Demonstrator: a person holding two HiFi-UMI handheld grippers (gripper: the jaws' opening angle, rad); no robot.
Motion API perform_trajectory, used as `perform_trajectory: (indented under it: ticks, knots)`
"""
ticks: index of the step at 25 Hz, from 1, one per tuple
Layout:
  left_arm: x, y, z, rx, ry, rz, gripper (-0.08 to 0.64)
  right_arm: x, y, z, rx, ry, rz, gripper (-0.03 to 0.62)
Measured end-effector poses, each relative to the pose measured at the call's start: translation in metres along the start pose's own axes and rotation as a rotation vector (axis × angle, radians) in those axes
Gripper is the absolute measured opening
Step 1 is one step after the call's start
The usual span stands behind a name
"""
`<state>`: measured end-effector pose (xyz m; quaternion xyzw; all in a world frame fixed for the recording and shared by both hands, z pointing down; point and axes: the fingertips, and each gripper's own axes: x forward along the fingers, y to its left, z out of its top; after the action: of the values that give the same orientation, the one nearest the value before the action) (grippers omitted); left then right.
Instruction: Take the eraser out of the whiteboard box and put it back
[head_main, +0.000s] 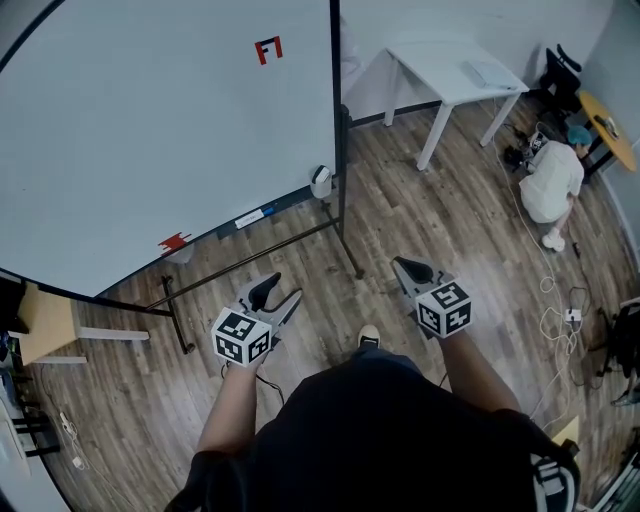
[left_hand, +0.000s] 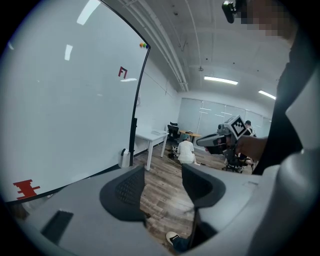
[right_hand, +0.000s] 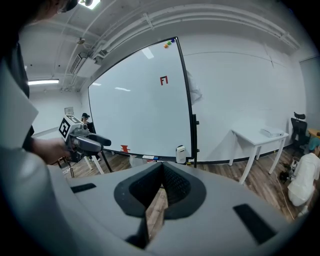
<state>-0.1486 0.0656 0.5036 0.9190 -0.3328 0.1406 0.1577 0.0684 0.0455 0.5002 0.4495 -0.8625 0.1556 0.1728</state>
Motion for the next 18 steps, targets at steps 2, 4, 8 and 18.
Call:
perform_trajectory:
  ticks: [2, 4, 8, 18]
  knots:
    - [0.010, 0.002, 0.001, -0.003, 0.008, 0.001, 0.242, 0.005, -0.008, 0.000, 0.001, 0.008, 0.009, -0.005]
    - [0.019, 0.004, 0.002, -0.006, 0.016, 0.004, 0.242, 0.009, -0.015, -0.001, 0.001, 0.016, 0.018, -0.005]
    - [0.036, 0.010, 0.009, -0.011, 0.024, 0.017, 0.242, 0.017, -0.032, 0.002, 0.000, 0.023, 0.042, -0.005]
    - [0.072, 0.019, 0.038, -0.022, 0.023, 0.080, 0.242, 0.041, -0.072, 0.028, -0.016, 0.020, 0.134, -0.005]
